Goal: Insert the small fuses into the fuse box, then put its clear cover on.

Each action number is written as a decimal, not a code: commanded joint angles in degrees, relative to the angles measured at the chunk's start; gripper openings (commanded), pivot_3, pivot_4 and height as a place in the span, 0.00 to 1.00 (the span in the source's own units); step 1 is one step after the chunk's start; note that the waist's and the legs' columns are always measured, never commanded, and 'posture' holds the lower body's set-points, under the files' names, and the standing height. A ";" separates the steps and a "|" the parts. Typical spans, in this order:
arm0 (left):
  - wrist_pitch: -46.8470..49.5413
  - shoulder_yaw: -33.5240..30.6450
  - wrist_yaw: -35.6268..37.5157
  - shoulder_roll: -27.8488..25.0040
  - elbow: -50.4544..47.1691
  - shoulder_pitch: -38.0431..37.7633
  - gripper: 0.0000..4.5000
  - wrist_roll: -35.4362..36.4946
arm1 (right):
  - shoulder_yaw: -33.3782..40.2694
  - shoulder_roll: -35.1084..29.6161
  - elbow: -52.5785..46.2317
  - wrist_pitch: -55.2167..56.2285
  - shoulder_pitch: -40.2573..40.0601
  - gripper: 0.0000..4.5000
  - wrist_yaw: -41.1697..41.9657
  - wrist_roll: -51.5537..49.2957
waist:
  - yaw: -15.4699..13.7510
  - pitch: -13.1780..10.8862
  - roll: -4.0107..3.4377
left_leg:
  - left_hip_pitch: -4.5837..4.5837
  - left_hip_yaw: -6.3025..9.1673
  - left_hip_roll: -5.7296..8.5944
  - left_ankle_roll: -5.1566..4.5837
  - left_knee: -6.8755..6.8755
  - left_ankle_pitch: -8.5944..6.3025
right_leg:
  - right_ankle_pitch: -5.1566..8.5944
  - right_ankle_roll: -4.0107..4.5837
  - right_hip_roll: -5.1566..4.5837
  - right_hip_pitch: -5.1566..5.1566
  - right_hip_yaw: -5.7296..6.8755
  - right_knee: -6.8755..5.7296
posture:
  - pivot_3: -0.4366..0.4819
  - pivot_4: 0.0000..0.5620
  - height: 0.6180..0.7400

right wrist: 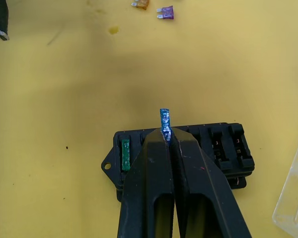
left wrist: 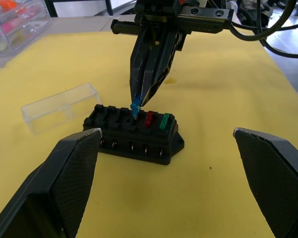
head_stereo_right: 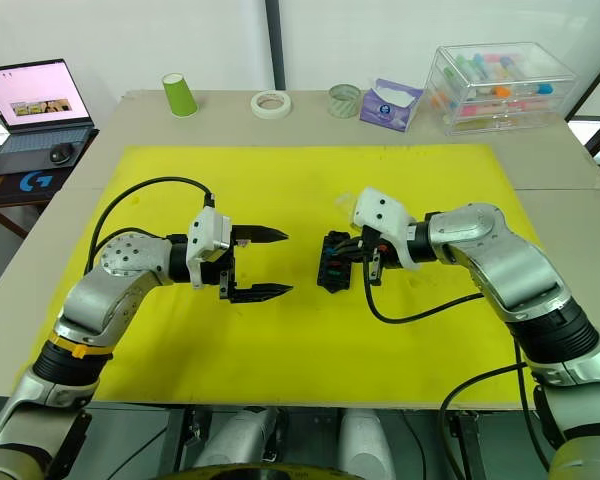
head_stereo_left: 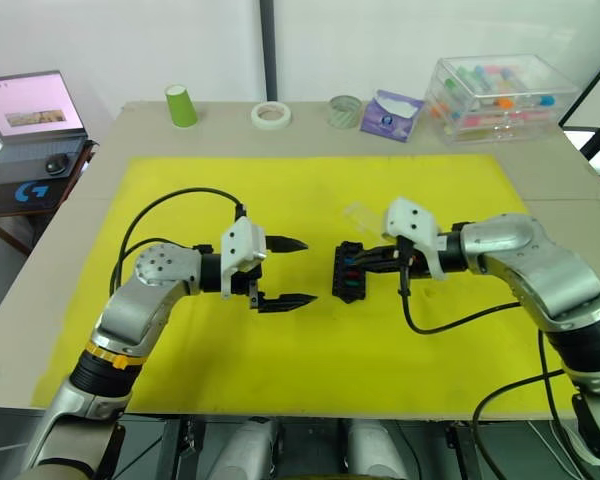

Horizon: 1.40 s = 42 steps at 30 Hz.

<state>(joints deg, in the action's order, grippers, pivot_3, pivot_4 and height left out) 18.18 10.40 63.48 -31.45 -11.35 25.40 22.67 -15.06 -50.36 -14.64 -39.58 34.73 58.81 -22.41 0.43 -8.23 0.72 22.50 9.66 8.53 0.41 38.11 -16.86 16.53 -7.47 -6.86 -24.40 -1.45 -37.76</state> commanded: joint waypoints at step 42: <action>-3.44 -0.18 1.84 -0.14 1.21 0.26 0.99 -2.12 | 1.40 2.94 2.89 3.24 -0.77 0.00 1.28 5.90 | 0.12 0.00 0.00 | 0.00 0.00 0.00 0.00 0.01 0.00 | 0.00 0.00 0.00 0.00 0.00 -0.01 | 0.48 0.27 1.00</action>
<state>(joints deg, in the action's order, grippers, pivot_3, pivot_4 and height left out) 15.35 10.44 65.22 -31.37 -9.14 25.24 20.47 -15.04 -47.67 -11.41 -37.12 33.21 60.00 -16.91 0.55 -8.23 0.72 22.50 9.67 8.53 0.41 38.12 -16.86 16.53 -7.47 -6.86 -24.41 -1.45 -37.77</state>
